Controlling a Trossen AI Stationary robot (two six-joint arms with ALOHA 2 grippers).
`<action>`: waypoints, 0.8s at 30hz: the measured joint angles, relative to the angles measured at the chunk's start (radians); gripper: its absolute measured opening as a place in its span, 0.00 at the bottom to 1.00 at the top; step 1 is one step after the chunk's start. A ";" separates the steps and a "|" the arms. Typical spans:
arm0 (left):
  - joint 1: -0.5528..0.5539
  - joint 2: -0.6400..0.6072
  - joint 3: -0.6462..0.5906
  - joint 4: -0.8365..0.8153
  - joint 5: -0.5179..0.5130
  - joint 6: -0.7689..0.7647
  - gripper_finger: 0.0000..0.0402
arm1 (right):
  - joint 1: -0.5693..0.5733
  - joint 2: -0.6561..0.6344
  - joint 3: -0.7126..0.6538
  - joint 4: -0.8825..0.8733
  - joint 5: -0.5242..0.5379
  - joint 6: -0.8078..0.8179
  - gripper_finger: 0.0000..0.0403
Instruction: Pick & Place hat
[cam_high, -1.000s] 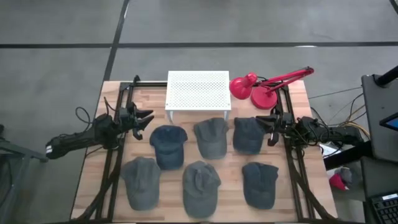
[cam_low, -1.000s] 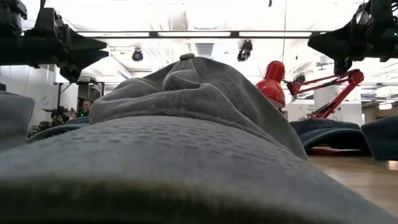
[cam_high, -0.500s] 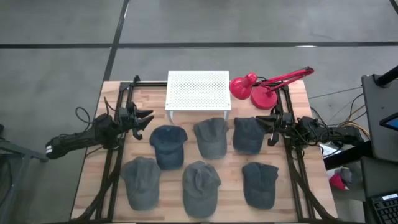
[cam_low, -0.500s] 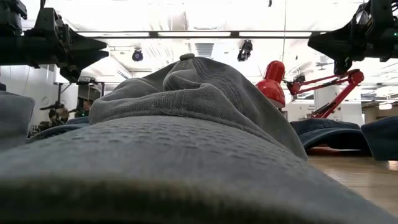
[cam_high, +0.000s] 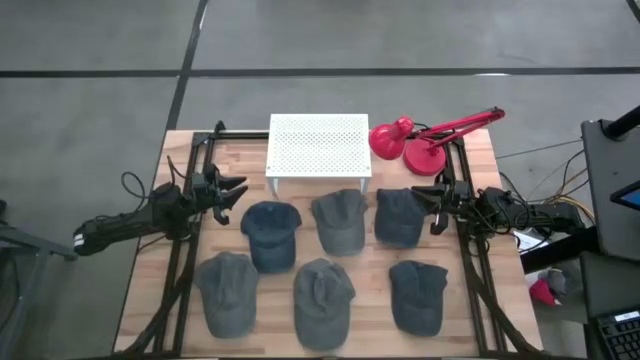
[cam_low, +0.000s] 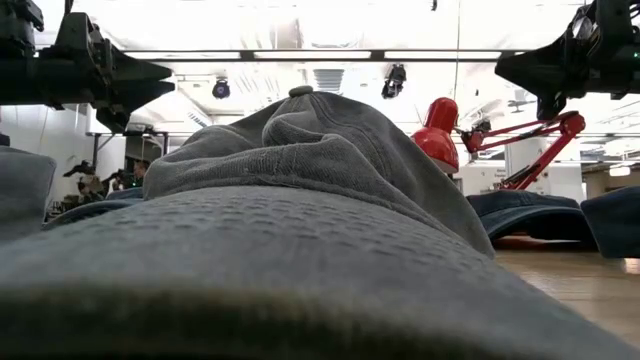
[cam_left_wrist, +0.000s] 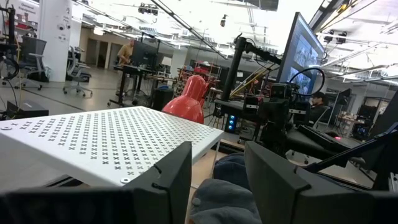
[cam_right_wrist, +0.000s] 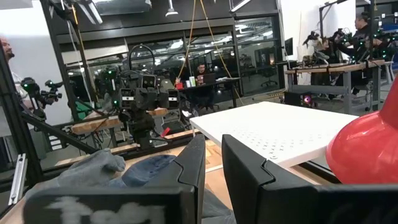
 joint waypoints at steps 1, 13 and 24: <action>0.000 0.000 0.000 0.000 0.000 0.000 0.38 | 0.000 0.000 0.000 0.000 0.000 0.000 0.13; 0.000 0.000 0.000 0.000 0.000 0.000 0.38 | 0.000 0.000 0.000 0.004 -0.001 0.099 0.13; 0.000 0.000 0.000 0.000 0.000 0.000 0.38 | 0.000 0.000 0.000 0.055 0.003 0.313 0.13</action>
